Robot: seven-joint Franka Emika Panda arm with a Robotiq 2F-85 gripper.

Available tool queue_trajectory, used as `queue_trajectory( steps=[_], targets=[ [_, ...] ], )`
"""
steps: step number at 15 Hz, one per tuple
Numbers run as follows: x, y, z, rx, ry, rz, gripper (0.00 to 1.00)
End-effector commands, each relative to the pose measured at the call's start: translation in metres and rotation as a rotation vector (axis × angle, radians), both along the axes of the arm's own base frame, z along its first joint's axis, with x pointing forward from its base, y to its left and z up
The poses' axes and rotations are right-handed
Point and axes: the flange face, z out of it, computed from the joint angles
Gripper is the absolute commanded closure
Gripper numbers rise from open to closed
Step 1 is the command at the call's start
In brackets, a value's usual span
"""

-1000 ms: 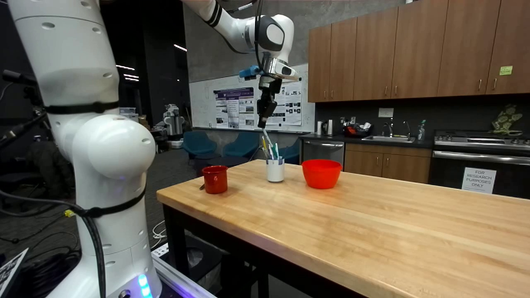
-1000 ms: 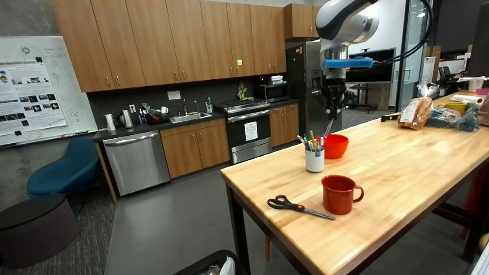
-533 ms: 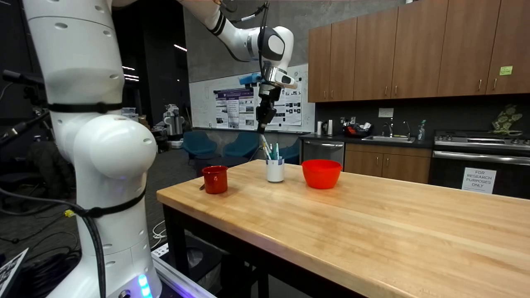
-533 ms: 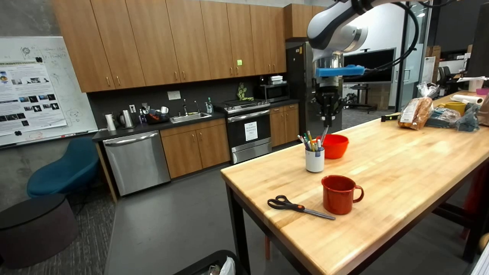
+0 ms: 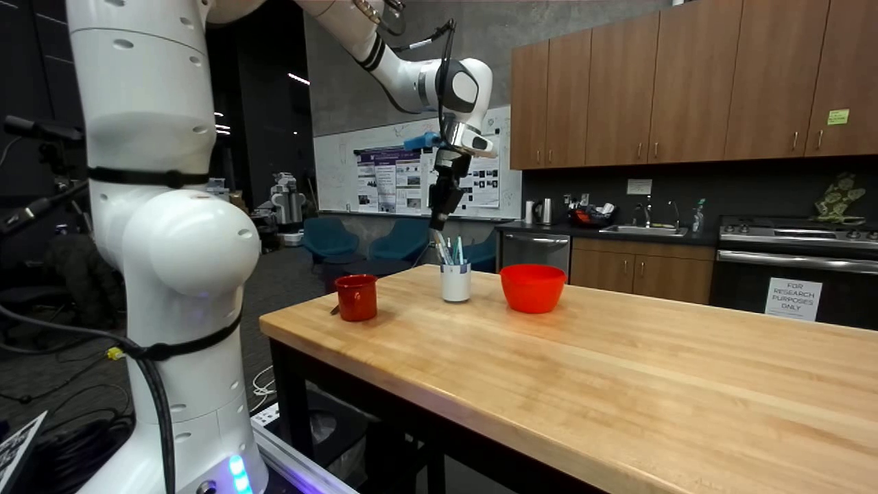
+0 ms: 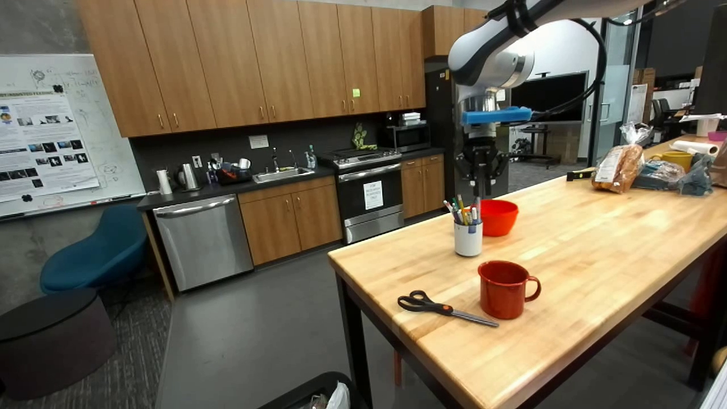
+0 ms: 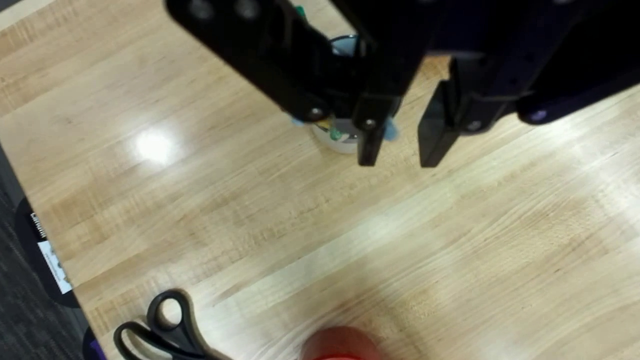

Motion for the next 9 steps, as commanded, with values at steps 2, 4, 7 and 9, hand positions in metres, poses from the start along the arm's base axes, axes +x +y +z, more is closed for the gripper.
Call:
queue_trajectory(
  steps=[2, 4, 7, 9],
  targets=[
    [0.005, -0.006, 0.015, -0.017, -0.030, 0.013, 0.35],
    [0.004, -0.012, 0.023, -0.038, -0.057, 0.018, 0.21],
    [-0.002, -0.023, 0.032, -0.090, -0.104, 0.078, 0.02],
    [-0.007, -0.033, 0.037, -0.123, -0.147, 0.122, 0.00]
  ],
)
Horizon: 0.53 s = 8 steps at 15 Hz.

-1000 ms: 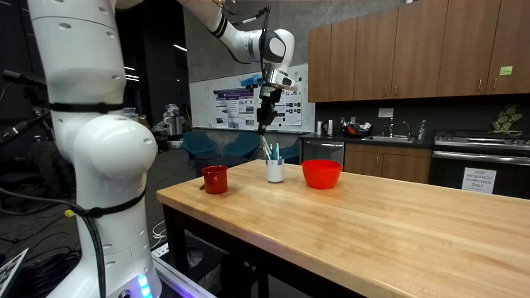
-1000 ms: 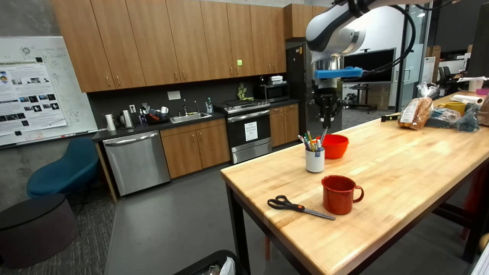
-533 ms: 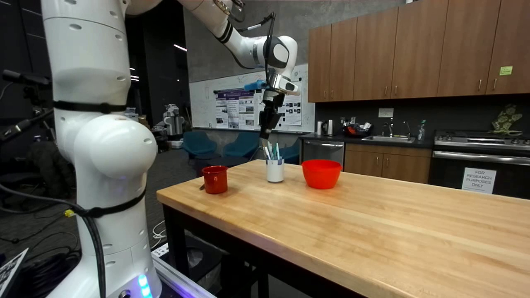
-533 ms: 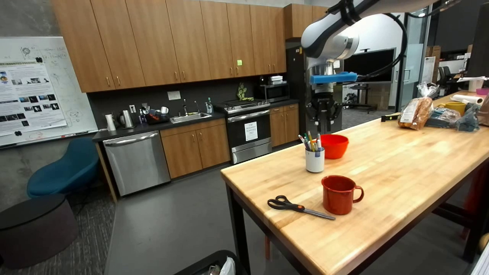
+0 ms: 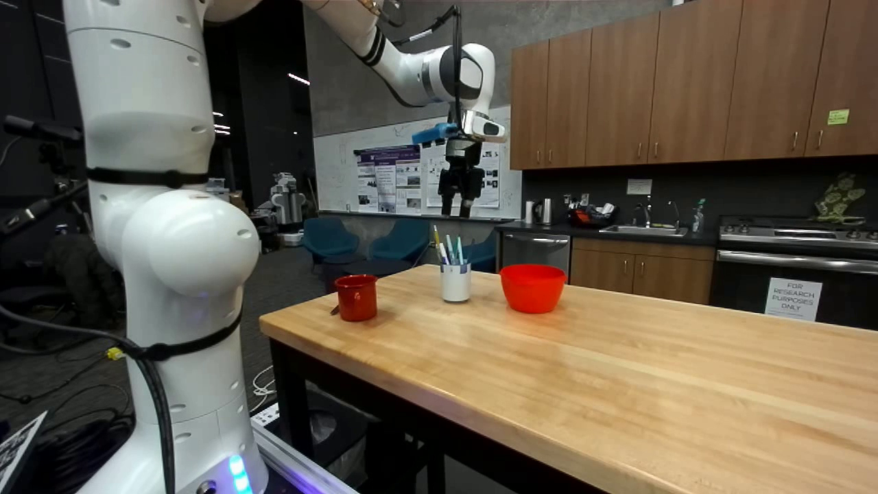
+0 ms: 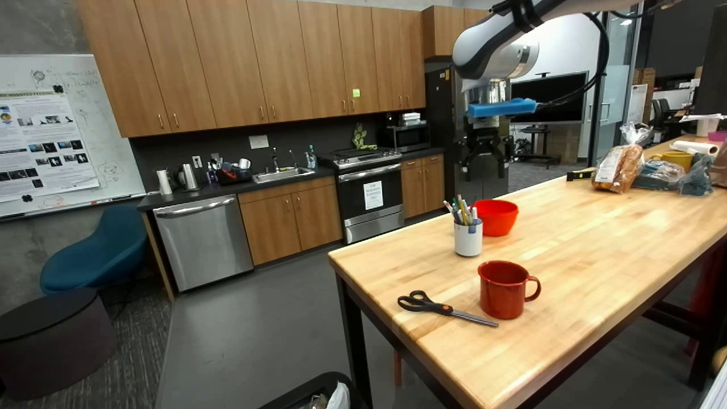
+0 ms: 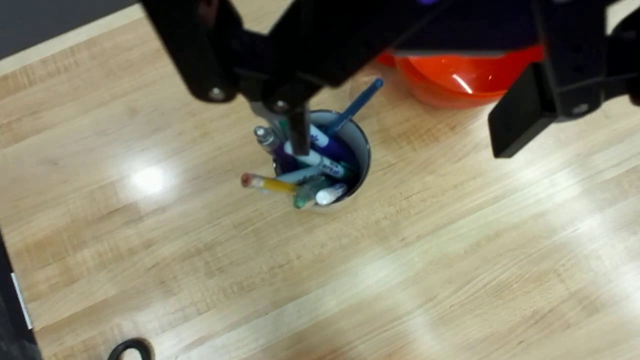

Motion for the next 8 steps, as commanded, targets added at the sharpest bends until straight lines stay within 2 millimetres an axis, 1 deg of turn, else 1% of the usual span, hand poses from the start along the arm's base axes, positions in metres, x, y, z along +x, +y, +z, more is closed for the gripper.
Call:
queue_trajectory(
  steps=[1, 4, 8],
  targets=[
    [-0.015, -0.016, 0.016, -0.052, -0.082, 0.081, 0.00],
    [-0.025, -0.030, 0.022, -0.068, -0.151, 0.148, 0.00],
    [-0.044, -0.050, 0.025, -0.066, -0.212, 0.223, 0.00]
  ],
)
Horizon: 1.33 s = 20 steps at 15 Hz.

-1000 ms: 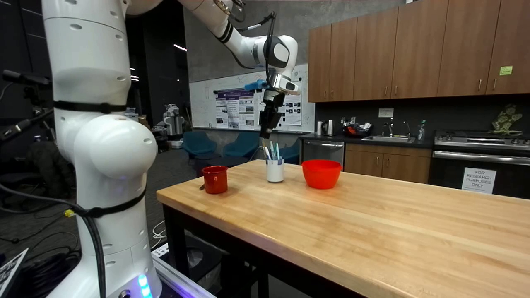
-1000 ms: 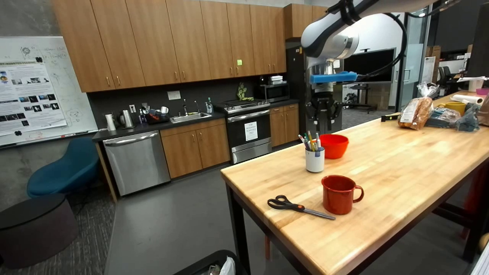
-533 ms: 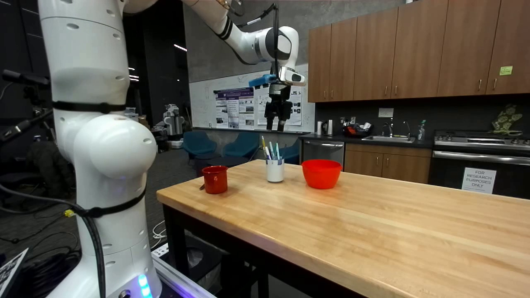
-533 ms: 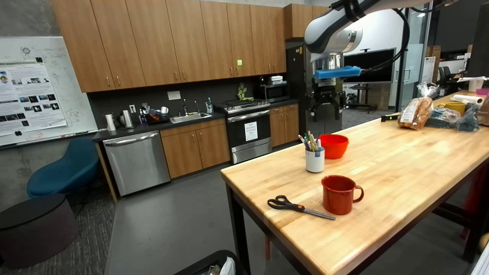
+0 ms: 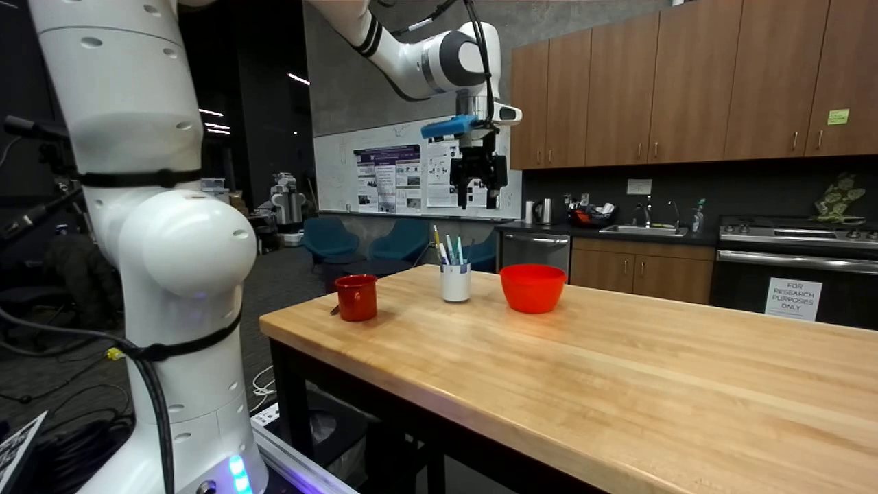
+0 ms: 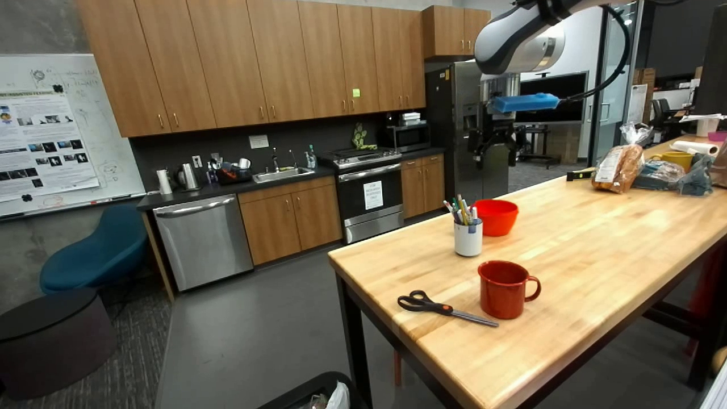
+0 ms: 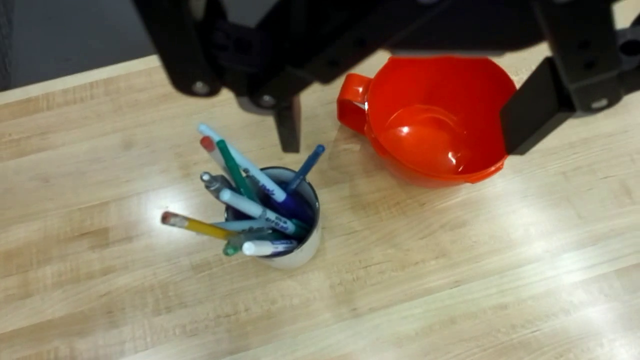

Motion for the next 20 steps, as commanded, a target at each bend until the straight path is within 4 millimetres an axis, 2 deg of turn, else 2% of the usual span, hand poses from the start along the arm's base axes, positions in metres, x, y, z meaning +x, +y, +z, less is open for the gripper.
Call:
queue_trajectory(
  steps=[1, 8, 15, 20],
  targets=[
    [-0.028, -0.015, 0.005, -0.009, -0.056, 0.073, 0.00],
    [-0.071, -0.043, 0.002, -0.020, -0.083, 0.148, 0.00],
    [-0.115, -0.072, 0.012, 0.000, -0.107, 0.206, 0.00],
    [-0.138, -0.083, 0.021, 0.026, -0.134, 0.231, 0.00]
  ],
)
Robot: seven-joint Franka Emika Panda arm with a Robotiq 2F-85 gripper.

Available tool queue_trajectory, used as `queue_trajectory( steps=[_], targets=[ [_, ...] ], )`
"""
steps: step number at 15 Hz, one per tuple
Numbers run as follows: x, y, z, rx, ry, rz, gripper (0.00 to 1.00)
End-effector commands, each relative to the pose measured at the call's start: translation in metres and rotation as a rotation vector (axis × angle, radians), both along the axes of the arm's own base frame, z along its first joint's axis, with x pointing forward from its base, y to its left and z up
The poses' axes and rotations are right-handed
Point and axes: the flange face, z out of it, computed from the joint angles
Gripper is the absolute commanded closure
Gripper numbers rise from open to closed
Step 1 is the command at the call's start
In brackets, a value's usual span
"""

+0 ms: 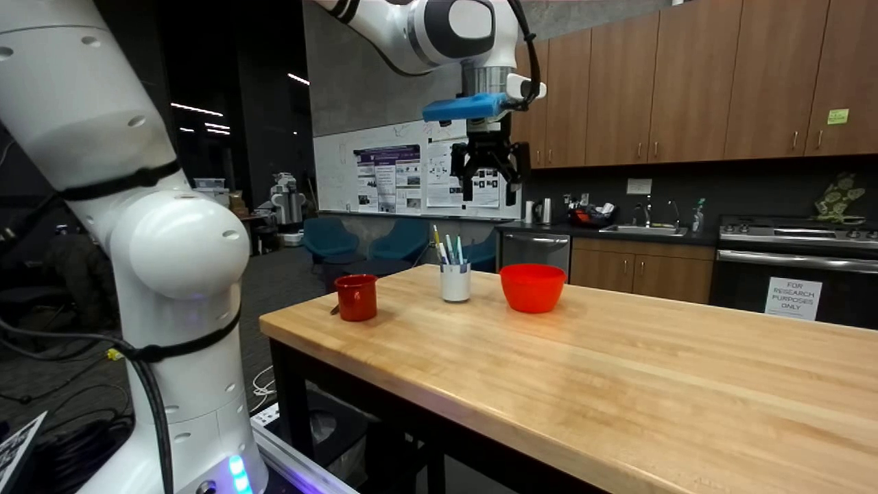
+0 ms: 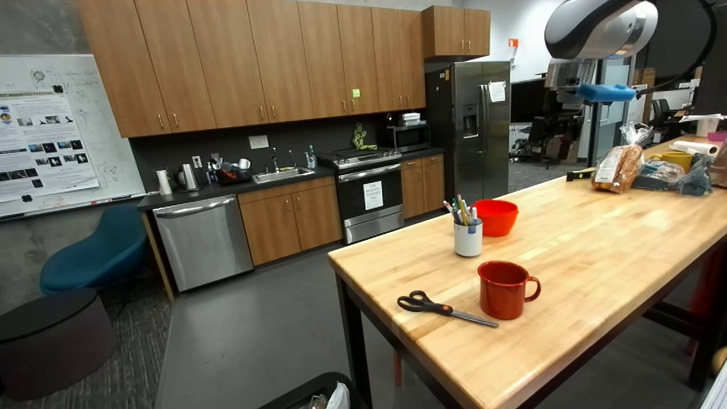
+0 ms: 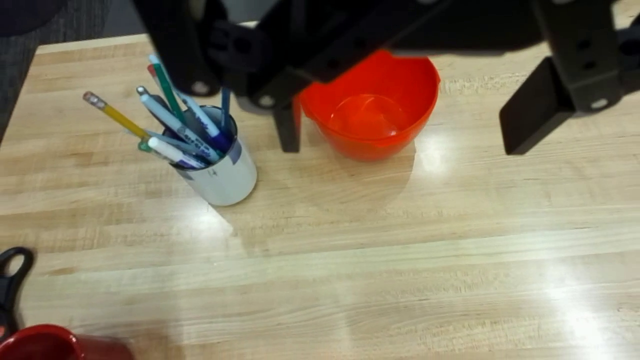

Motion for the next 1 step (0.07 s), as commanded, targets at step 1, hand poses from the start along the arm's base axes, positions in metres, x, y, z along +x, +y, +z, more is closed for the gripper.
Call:
queue_trajectory(
  steps=[1],
  targets=[
    [-0.0045, -0.0022, 0.0029, 0.003, -0.004, 0.003, 0.00]
  ],
)
